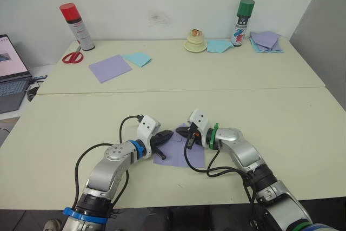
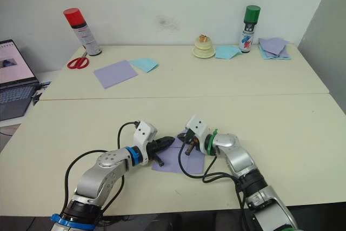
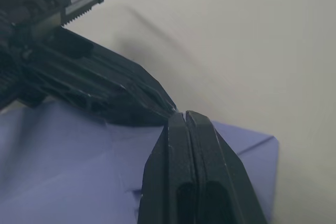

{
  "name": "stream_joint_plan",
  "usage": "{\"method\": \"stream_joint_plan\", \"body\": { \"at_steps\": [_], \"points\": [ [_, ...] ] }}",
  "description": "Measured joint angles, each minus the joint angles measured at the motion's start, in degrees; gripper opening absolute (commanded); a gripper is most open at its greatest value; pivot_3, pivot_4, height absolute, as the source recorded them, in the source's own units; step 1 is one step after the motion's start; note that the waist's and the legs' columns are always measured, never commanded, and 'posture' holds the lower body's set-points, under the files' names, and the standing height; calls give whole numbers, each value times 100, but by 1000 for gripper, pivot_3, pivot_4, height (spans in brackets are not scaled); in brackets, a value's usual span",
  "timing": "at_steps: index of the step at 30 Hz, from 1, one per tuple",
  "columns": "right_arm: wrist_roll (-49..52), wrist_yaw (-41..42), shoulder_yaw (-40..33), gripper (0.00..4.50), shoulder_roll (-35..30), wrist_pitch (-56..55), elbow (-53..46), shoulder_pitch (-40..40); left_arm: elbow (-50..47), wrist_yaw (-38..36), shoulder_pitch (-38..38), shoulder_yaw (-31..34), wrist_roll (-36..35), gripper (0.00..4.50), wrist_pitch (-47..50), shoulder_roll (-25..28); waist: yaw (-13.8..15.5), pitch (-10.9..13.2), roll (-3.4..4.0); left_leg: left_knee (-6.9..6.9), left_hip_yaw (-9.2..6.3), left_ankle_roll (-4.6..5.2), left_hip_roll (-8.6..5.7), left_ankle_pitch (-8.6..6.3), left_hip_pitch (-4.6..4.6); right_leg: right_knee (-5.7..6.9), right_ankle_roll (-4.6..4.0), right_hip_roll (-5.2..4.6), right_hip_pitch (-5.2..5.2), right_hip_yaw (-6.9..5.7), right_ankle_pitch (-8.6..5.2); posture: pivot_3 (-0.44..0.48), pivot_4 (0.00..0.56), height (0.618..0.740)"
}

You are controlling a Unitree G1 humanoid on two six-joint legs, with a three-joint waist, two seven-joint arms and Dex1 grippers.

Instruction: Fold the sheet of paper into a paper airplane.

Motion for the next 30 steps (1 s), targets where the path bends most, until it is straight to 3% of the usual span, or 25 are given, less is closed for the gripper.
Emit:
{"method": "stream_joint_plan", "body": {
  "at_steps": [10, 18, 21, 26, 30],
  "points": [
    [-571, -533, 1, 0, -341, -204, 231, -261, 17, 14, 7, -58, 81, 37, -98, -8, 2, -2, 0, 0, 0, 0, -1, 0, 4, -3, 1, 0, 1, -2, 0, 0, 150, 740],
    [-362, -462, -264, 0, -612, -24, -103, -40, 14, 9, -14, -105, 108, 37, -110, -52, 24, -3, 1, 1, -1, 1, -3, 0, -3, -8, 1, -4, 8, -4, -1, 0, 150, 740],
    [391, -44, -660, 578, -851, 987, -880, 242, 9, -4, -19, -108, 114, 0, -121, -50, 26, 2, 7, 1, -3, 2, -5, -1, -13, -9, 1, -9, 4, -4, 0, 0, 150, 740],
    [1525, 258, -1377, 2300, -1450, 2979, -2068, 400, 12, -15, -2, -119, 133, 0, -142, -49, 38, 2, 8, -1, -3, 4, -3, -2, -12, -10, 2, -12, 4, -8, -1, 0, 150, 740],
    [2521, 263, -2031, 2300, -1716, 5315, -2174, 435, 2, -12, 19, -132, 144, 0, -165, -51, 57, 2, 8, -1, 2, 7, -3, -3, -15, -11, 1, -18, 3, -6, -1, 0, 150, 740]
  ]
}}
